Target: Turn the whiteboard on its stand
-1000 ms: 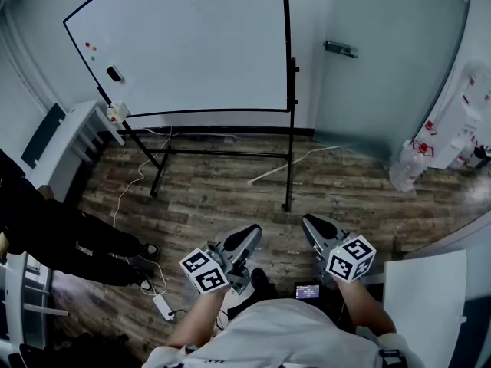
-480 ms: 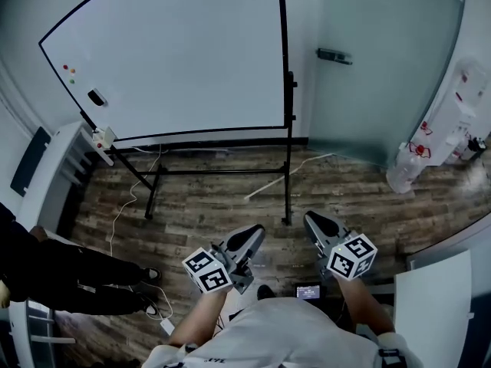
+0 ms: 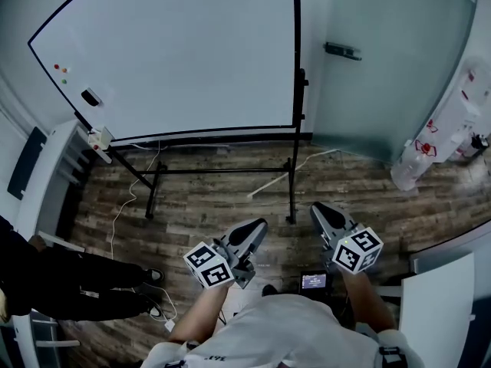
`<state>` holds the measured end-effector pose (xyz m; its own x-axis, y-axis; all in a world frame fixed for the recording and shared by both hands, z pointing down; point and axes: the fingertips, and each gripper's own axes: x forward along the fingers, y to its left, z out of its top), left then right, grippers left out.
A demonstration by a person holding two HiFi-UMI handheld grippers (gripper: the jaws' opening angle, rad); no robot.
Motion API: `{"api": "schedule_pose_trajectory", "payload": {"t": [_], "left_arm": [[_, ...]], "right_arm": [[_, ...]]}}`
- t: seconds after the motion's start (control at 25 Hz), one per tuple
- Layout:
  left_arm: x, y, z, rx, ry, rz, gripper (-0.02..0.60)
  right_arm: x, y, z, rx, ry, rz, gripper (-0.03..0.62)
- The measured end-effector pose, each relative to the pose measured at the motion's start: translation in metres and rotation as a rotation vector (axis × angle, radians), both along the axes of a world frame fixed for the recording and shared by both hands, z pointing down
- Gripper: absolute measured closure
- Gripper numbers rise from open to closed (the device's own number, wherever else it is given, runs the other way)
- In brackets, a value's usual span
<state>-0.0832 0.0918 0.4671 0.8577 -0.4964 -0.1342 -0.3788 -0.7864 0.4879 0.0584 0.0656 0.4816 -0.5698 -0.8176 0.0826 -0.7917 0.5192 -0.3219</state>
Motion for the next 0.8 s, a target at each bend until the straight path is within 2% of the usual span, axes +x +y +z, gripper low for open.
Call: {"api": "schedule_pose_trajectory", "payload": {"t": [0.24, 0.4, 0.8], "left_arm": [[0.021, -0.028, 0.004, -0.006, -0.011, -0.011, 0.574], [0.043, -0.058, 0.003, -0.001, -0.01, -0.046, 0.574], [0.135, -0.125, -0.009, 0.004, 0.0, -0.09, 0.574]], "right_arm": [[0.022, -0.033, 0.004, 0.001, 0.01, -0.01, 0.565], [0.042, -0.067, 0.004, 0.006, 0.01, -0.042, 0.565], [0.128, -0.139, -0.006, 0.021, 0.024, -0.091, 0.565]]}}
